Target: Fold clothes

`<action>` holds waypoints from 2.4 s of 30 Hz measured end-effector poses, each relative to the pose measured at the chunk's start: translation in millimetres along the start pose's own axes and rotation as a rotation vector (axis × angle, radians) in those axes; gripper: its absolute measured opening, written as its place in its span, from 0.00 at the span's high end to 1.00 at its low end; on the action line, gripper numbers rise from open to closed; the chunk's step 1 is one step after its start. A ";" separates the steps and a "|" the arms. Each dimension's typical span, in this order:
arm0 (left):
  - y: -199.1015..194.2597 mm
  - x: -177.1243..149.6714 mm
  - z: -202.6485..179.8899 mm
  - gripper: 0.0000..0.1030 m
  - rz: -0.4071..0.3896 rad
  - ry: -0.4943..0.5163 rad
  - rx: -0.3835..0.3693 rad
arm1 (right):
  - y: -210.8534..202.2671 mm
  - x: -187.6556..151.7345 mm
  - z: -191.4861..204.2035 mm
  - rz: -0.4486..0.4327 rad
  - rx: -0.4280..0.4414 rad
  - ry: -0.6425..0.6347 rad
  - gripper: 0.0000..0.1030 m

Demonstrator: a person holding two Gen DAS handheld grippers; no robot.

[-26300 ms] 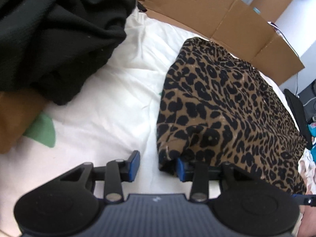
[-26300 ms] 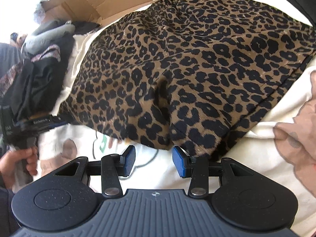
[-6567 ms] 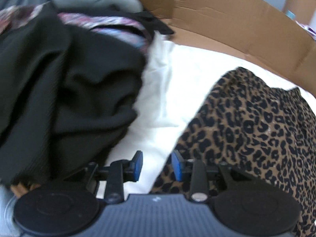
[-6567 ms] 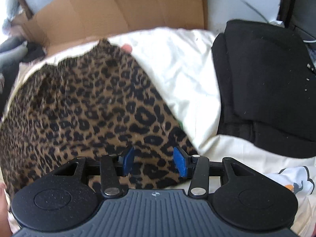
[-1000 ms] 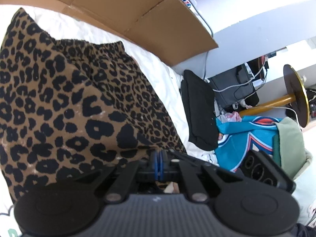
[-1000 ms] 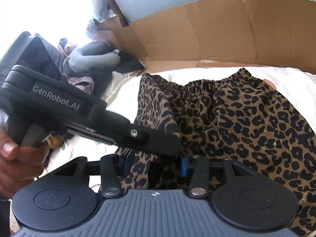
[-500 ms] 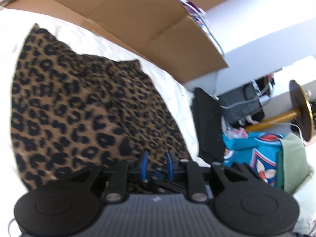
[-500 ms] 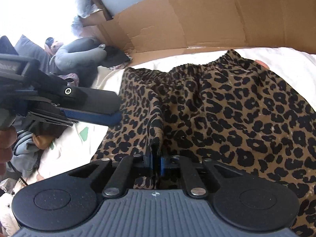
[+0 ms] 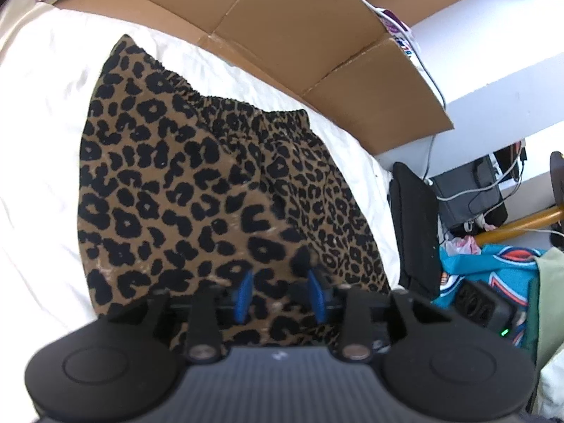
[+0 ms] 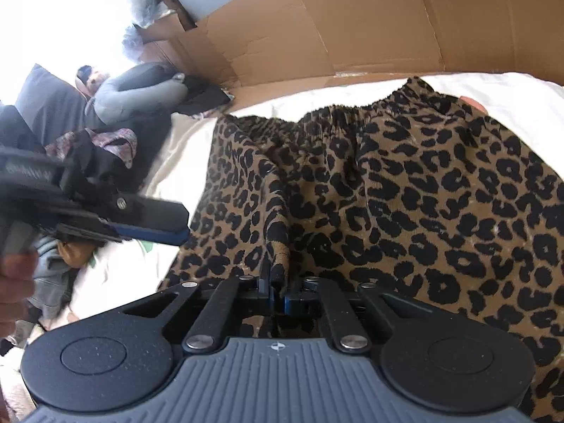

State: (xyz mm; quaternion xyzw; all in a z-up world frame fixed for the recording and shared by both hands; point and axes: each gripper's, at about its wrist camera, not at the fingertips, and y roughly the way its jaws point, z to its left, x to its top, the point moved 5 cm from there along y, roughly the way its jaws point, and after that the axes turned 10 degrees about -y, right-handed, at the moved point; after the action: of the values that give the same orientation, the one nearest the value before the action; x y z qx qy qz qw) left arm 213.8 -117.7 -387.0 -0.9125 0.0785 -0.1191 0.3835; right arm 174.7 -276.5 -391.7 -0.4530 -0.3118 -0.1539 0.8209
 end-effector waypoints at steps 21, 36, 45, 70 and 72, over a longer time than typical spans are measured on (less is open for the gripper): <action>21.3 -7.7 -21.2 0.63 0.063 0.060 0.032 | -102.8 -4.3 -71.1 -0.143 -0.121 0.255 0.98; 41.7 -3.7 -65.3 0.63 0.145 0.227 0.108 | -129.4 -42.7 -131.6 -0.195 -0.221 0.403 0.98; 52.5 9.9 -116.5 0.61 0.165 0.375 0.147 | -140.6 -62.6 -153.8 -0.233 -0.267 0.503 0.98; 157.1 118.2 -166.4 0.58 0.055 0.256 0.381 | -142.6 -101.1 -169.8 -0.232 -0.263 0.608 0.98; 167.4 119.6 -158.1 0.58 0.061 0.234 0.407 | -142.9 -104.3 -170.1 -0.226 -0.261 0.611 0.98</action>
State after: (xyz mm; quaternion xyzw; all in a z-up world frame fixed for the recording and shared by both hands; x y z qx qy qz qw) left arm 276.0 -369.6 -381.4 -0.7935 0.1244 -0.2256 0.5514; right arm 82.5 -499.9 -434.4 -0.4498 -0.0775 -0.4106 0.7893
